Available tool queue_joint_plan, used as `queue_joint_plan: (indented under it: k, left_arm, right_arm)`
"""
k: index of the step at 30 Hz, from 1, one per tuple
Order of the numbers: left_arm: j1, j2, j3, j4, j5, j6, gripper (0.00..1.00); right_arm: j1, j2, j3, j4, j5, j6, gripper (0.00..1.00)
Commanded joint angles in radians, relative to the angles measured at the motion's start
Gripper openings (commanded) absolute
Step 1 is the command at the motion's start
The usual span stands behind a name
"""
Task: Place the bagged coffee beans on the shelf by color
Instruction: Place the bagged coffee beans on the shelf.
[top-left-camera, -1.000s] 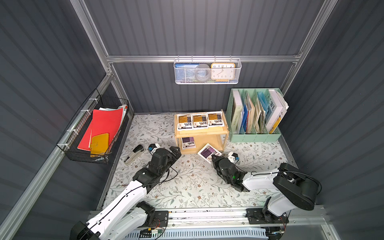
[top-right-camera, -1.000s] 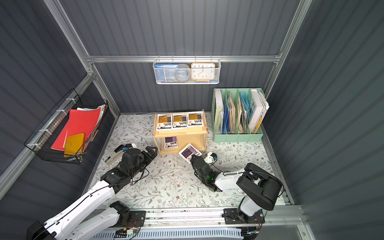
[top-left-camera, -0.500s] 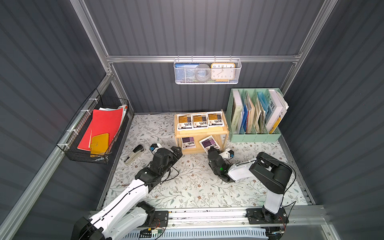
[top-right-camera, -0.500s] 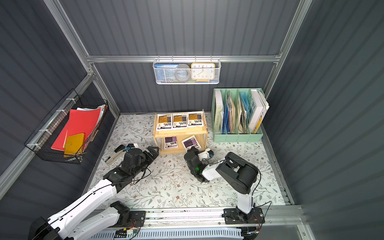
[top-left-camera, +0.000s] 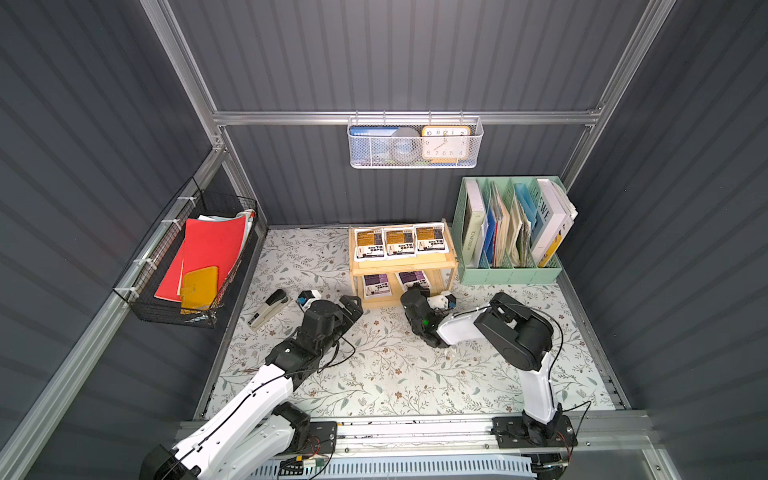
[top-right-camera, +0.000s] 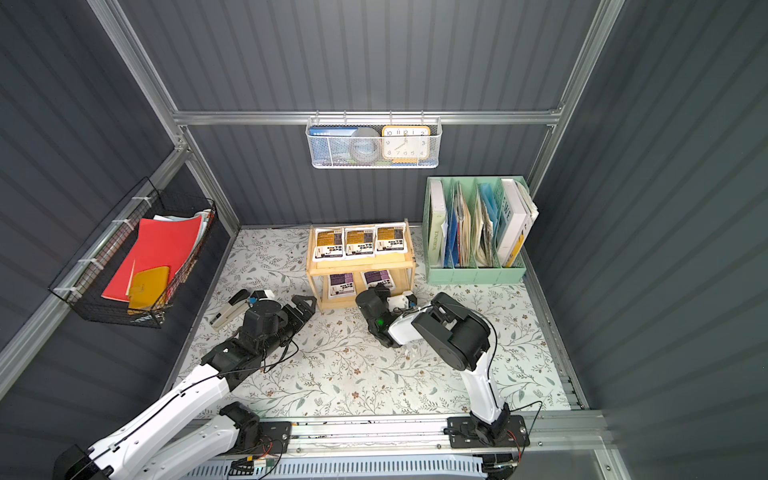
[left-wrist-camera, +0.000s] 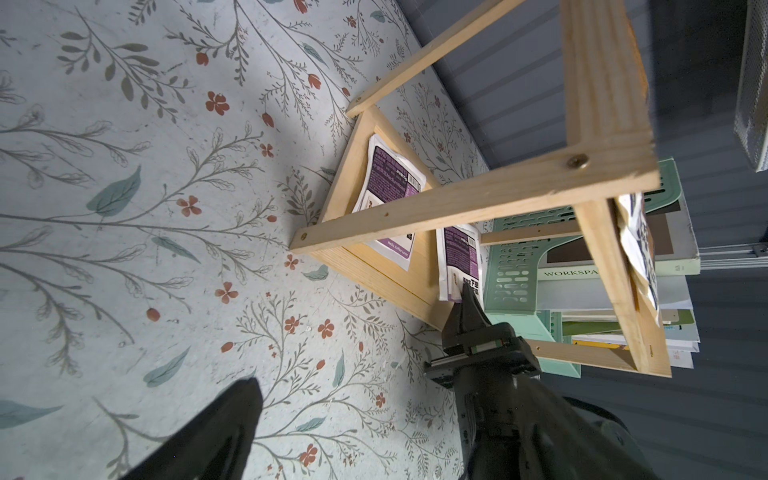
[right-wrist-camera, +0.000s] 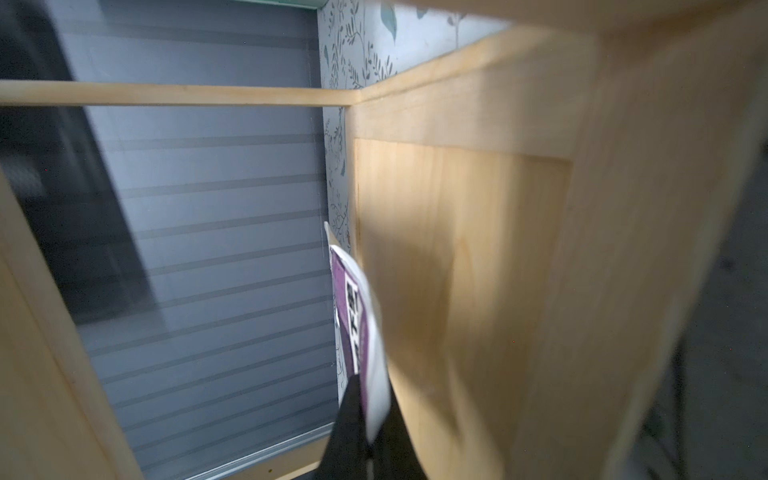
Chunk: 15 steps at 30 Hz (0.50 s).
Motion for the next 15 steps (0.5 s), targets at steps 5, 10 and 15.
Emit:
queue_joint_plan:
  k: [5,10,15]
  left_arm:
    - [0.005,-0.026,-0.016,-0.03,0.011,-0.01,1.0]
    - [0.006,-0.041,-0.022,-0.036,0.009,-0.012,1.0]
    - [0.005,-0.056,-0.033,-0.036,0.007,-0.018,1.0]
  right_arm:
    - [-0.006,0.052,0.086,-0.09,0.009,0.03,0.21]
    - [-0.005,0.055,0.107,-0.112,-0.015,0.009,0.49]
    - [-0.006,0.033,0.101,-0.108,-0.08,-0.049,0.66]
